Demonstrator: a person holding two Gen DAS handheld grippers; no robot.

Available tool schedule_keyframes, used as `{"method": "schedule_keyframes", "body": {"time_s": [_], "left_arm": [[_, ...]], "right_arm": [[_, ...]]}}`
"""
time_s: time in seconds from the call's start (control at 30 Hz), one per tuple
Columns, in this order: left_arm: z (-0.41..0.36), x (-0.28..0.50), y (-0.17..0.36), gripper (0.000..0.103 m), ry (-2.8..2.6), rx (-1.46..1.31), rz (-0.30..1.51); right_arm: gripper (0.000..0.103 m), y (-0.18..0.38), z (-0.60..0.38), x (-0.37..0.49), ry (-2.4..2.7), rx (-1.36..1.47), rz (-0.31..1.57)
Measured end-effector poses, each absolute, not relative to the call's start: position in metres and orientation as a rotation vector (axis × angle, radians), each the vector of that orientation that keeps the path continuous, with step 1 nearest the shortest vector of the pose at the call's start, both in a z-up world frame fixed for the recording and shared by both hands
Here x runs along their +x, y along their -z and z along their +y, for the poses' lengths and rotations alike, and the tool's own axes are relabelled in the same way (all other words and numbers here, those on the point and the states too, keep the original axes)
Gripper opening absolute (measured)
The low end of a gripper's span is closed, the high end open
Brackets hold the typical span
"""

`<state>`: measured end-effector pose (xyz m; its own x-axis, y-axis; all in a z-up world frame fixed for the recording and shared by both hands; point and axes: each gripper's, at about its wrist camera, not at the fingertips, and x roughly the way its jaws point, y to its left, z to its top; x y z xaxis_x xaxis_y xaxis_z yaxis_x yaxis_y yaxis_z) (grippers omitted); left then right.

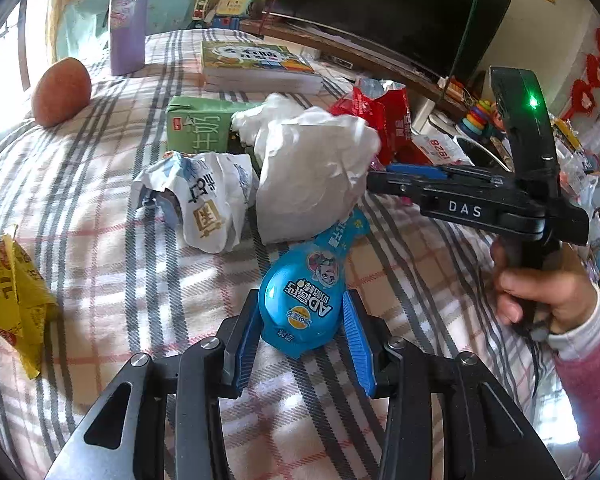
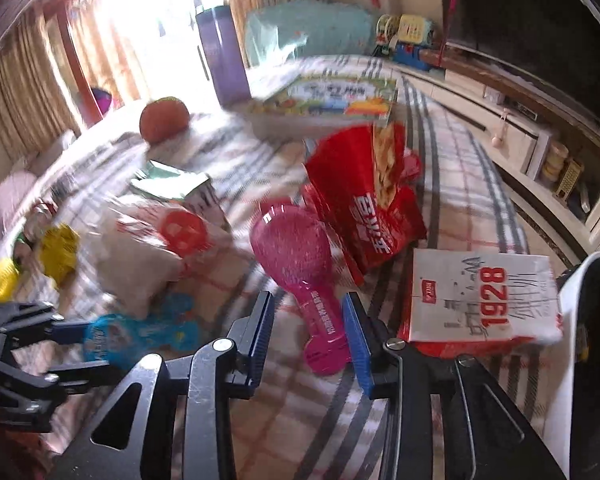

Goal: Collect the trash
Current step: 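Grasp the blue bottle with the left tool while the right tool grasps the pink toy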

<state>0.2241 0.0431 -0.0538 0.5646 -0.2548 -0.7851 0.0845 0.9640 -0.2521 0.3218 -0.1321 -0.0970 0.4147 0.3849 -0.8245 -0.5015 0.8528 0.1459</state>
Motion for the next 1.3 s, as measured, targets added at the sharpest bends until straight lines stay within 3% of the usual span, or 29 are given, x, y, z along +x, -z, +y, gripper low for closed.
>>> {"method": "schedule_keyframes", "body": {"time_s": [0.13,0.17,0.4,0.43,0.57,0.6,0.77,1.1,1.3], "left_arm": [[0.041,0.228,0.055,0.042,0.205,-0.192,0.957],[0.040,0.229,0.055,0.042,0.204,-0.186,0.956],[0.035,0.227,0.055,0.039,0.203,-0.163,0.941],[0.035,0.226,0.055,0.038,0.207,-0.166,0.939],[0.030,0.222,0.053,0.038,0.228,-0.169,0.934],[0.029,0.220,0.052,0.038,0.232,-0.167,0.933],[0.022,0.216,0.052,0.038,0.249,-0.153,0.933],[0.023,0.211,0.046,0.038,0.243,-0.163,0.922],[0.015,0.208,0.039,0.037,0.265,-0.153,0.899]], "right_arm": [[0.032,0.099,-0.132,0.322,-0.555,-0.140,0.995],[0.023,0.099,-0.132,0.320,-0.550,-0.148,0.994],[0.020,0.092,-0.136,0.300,-0.548,-0.144,0.990],[0.015,0.090,-0.138,0.296,-0.549,-0.133,0.988],[0.012,0.081,-0.153,0.275,-0.544,-0.071,0.977],[0.007,0.080,-0.155,0.271,-0.541,-0.063,0.979],[0.007,0.076,-0.169,0.255,-0.522,-0.032,0.977],[0.019,0.089,-0.161,0.265,-0.529,-0.027,0.995],[0.012,0.088,-0.167,0.262,-0.509,-0.009,0.989]]}}
